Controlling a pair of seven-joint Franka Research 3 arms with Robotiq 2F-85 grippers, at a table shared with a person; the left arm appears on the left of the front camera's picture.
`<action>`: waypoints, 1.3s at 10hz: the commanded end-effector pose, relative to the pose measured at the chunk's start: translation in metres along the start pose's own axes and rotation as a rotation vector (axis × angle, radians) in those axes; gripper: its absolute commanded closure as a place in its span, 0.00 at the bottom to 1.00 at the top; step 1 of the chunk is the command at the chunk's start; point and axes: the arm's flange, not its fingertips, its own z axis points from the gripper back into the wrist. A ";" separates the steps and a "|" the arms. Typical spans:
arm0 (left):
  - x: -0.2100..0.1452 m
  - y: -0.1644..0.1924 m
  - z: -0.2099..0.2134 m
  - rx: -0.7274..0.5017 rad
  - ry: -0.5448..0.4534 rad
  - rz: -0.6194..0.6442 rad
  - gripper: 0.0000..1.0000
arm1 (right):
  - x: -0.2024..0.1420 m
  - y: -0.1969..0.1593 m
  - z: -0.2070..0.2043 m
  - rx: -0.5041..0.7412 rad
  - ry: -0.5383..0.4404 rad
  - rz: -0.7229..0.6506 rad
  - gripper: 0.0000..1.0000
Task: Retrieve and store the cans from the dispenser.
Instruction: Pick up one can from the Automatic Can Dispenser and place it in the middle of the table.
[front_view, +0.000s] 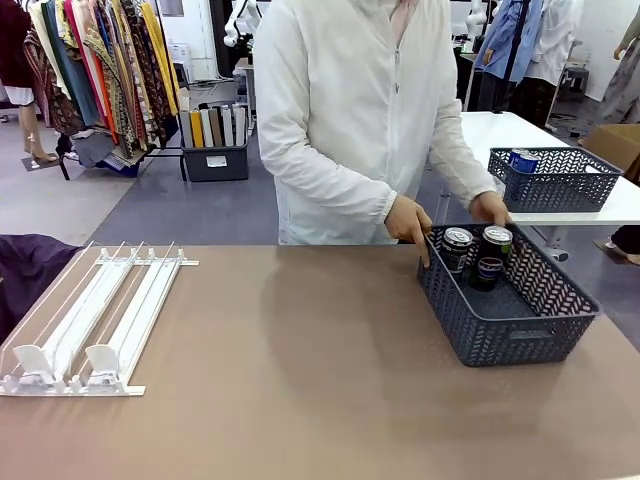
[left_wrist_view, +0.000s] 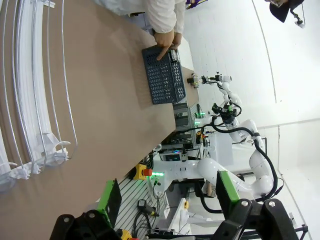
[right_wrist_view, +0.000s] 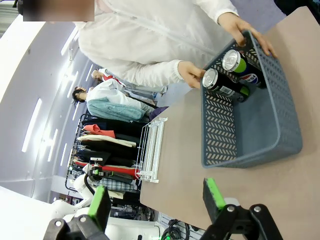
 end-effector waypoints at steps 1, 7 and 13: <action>-0.002 -0.004 -0.003 -0.021 -0.015 0.016 0.00 | 0.002 0.001 -0.003 0.027 -0.023 0.024 0.00; -0.002 -0.004 -0.003 -0.021 -0.015 0.016 0.00 | 0.002 0.001 -0.003 0.027 -0.023 0.024 0.00; -0.002 -0.004 -0.003 -0.021 -0.015 0.016 0.00 | 0.002 0.001 -0.003 0.027 -0.023 0.024 0.00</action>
